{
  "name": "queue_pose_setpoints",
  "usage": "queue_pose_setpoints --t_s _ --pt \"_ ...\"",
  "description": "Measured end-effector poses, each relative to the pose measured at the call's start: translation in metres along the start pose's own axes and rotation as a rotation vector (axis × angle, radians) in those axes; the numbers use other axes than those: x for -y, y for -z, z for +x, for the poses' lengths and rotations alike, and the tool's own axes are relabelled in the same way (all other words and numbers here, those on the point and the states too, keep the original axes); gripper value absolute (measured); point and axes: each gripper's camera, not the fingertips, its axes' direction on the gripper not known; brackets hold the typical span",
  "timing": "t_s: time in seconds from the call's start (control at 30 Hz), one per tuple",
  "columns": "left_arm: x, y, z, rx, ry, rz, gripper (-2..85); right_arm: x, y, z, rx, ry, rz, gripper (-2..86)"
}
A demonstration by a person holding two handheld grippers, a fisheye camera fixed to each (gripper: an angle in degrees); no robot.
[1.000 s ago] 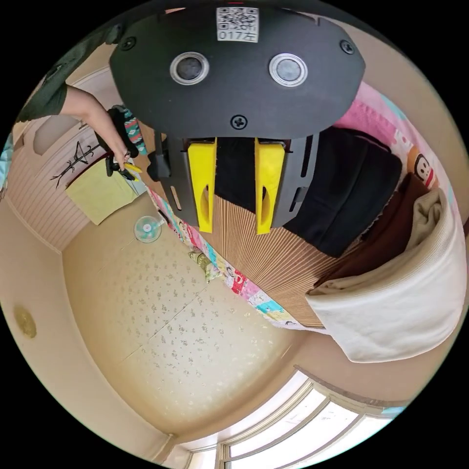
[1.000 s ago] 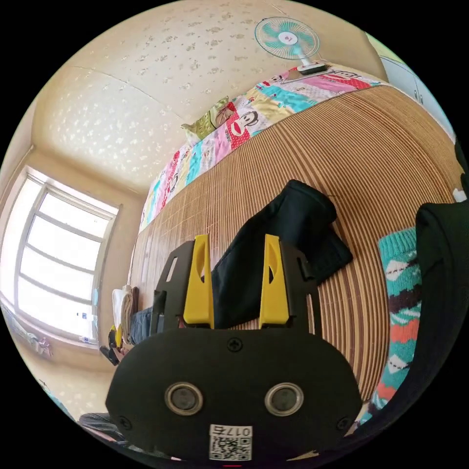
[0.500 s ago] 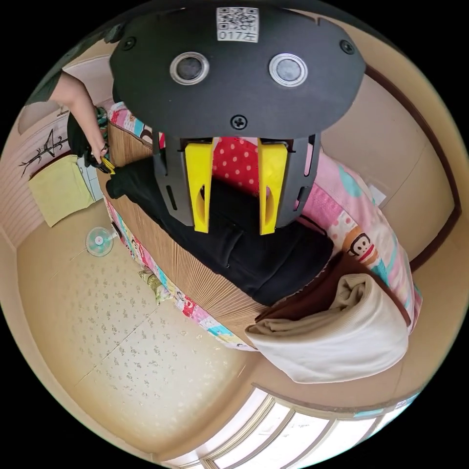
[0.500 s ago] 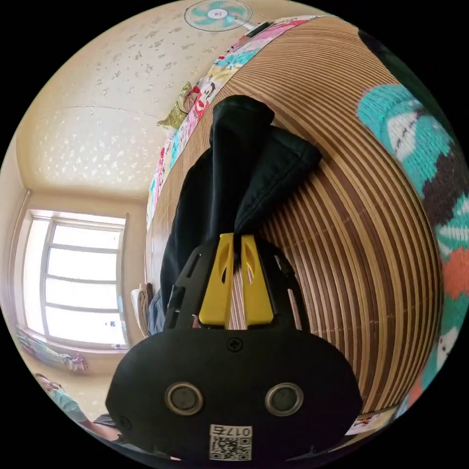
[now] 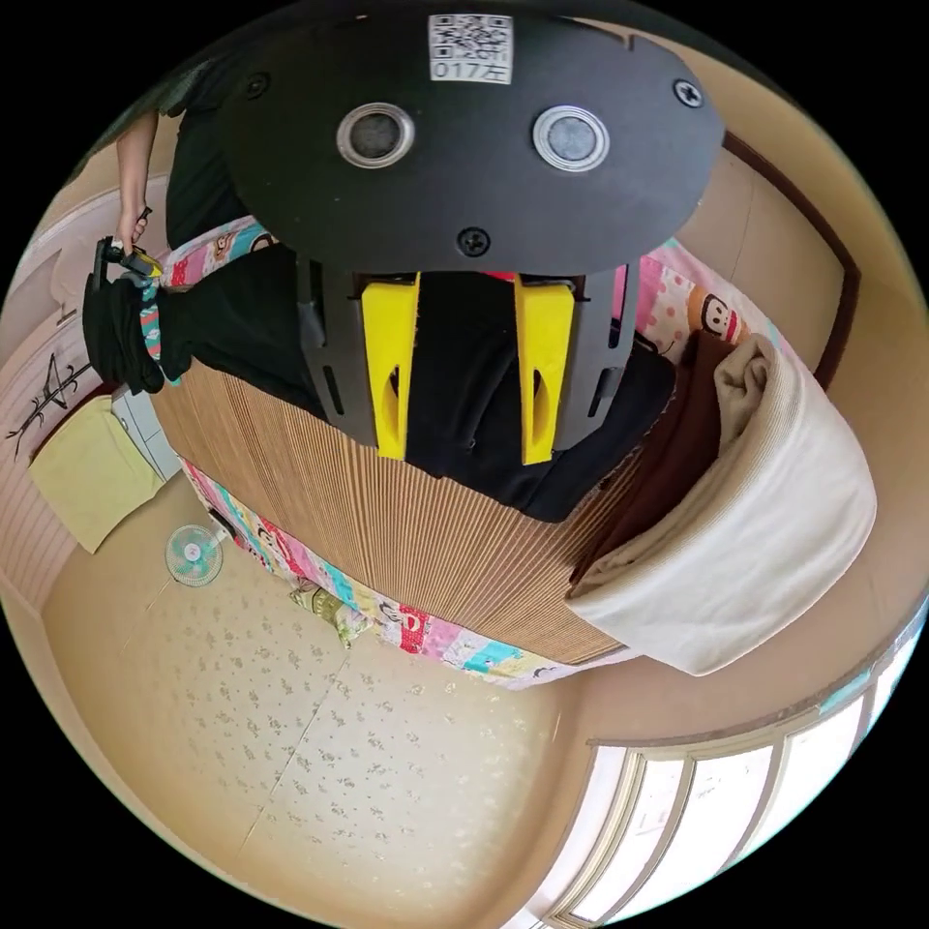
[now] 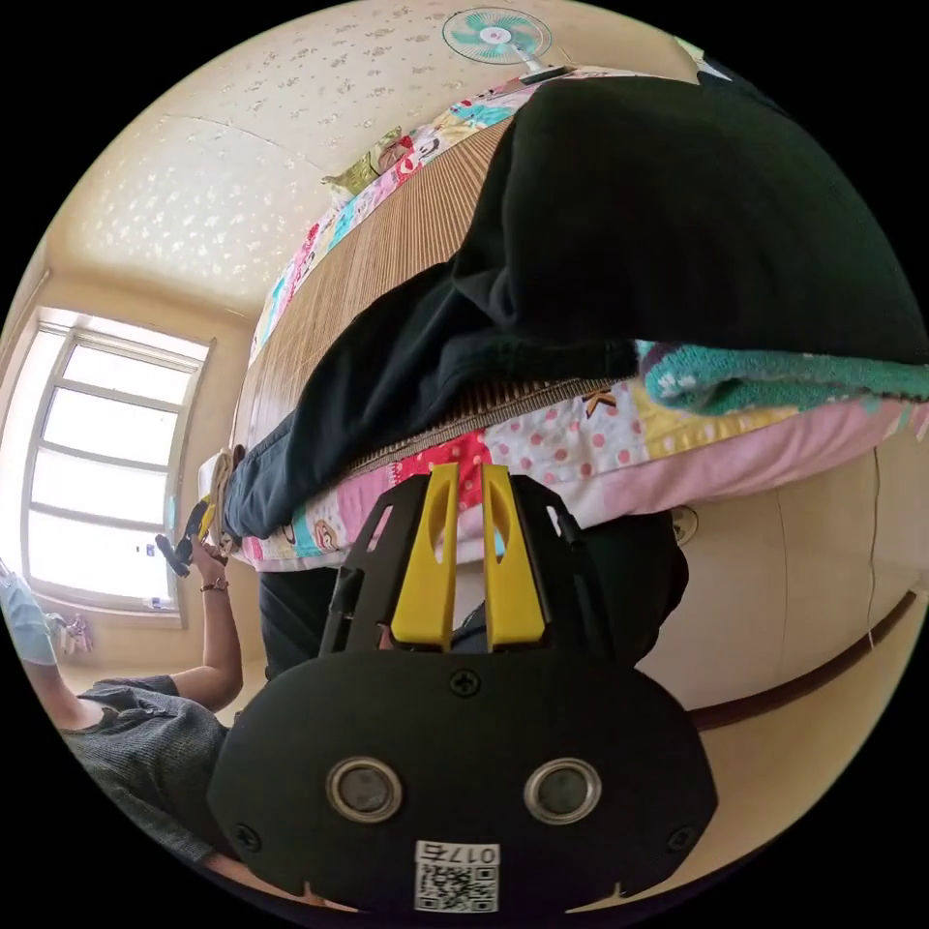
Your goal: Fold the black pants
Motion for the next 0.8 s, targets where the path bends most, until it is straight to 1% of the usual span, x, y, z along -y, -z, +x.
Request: queue_pose_setpoints --t_s 0.1,0.17,0.2,0.23,0.27,0.3,0.33,0.37,0.4,0.43,0.47,0.53,0.6,0.63,0.67,0.7,0.77,0.8 --pt "0.028 -0.045 0.017 -0.051 -0.076 -0.116 16.1 -0.014 0.023 -0.006 0.024 0.004 0.114 6.1" --pt "0.039 -0.112 0.025 -0.038 -0.091 -0.332 12.8 -0.007 0.032 -0.019 0.025 0.04 0.177 7.5" --pt "0.038 -0.128 0.026 0.003 -0.1 -0.385 11.8 0.004 0.032 -0.028 0.015 0.048 0.184 8.3" --pt "0.035 -0.14 0.032 0.08 -0.162 -0.364 9.6 0.019 0.029 -0.037 -0.004 0.066 0.173 9.2" --pt "0.033 -0.14 0.036 0.107 -0.199 -0.324 6.9 0.027 0.026 -0.042 -0.021 0.079 0.166 9.2" --pt "0.033 -0.14 0.035 0.115 -0.19 -0.323 5.6 0.044 0.02 -0.05 -0.085 0.089 0.15 9.4" --pt "0.032 -0.13 0.031 0.112 -0.154 -0.277 2.1 0.06 0.013 -0.053 -0.167 0.072 0.141 9.0" --pt "0.028 -0.109 0.02 0.08 -0.096 -0.142 0.1 0.068 0.009 -0.053 -0.201 0.056 0.138 8.8" --pt "0.025 -0.1 0.012 0.072 -0.049 -0.085 -0.2 0.081 0.001 -0.052 -0.237 0.036 0.134 8.6" --pt "0.02 -0.087 -0.009 0.065 0.065 -0.019 -0.5 0.092 -0.006 -0.048 -0.224 0.019 0.127 8.8" --pt "0.015 -0.088 -0.029 0.052 0.163 -0.021 -0.8 0.097 -0.009 -0.046 -0.212 0.005 0.129 9.2" --pt "0.008 -0.105 -0.049 0.028 0.217 -0.096 -0.9 0.111 -0.019 -0.035 -0.164 -0.069 0.146 9.4" --pt "0.0 -0.112 -0.052 0.029 0.176 -0.097 -1.0 0.115 -0.023 -0.032 -0.11 -0.114 0.175 7.3" --pt "-0.004 -0.113 -0.046 0.06 0.116 -0.088 -1.0 0.116 -0.024 -0.033 -0.088 -0.137 0.183 5.5" --pt "-0.007 -0.117 -0.037 0.119 0.041 -0.098 -1.0 0.116 -0.023 -0.037 -0.081 -0.134 0.183 4.6" --pt "-0.008 -0.119 -0.032 0.151 -0.001 -0.103 -1.0 0.112 -0.013 -0.052 -0.053 -0.076 0.207 4.0" --pt "-0.016 -0.126 -0.015 0.253 -0.109 -0.093 -1.0 0.093 0.016 -0.088 -0.122 0.006 0.312 3.5" --pt "-0.018 -0.127 -0.014 0.266 -0.114 -0.089 -1.0 0.074 0.037 -0.115 -0.225 0.057 0.386 3.2"
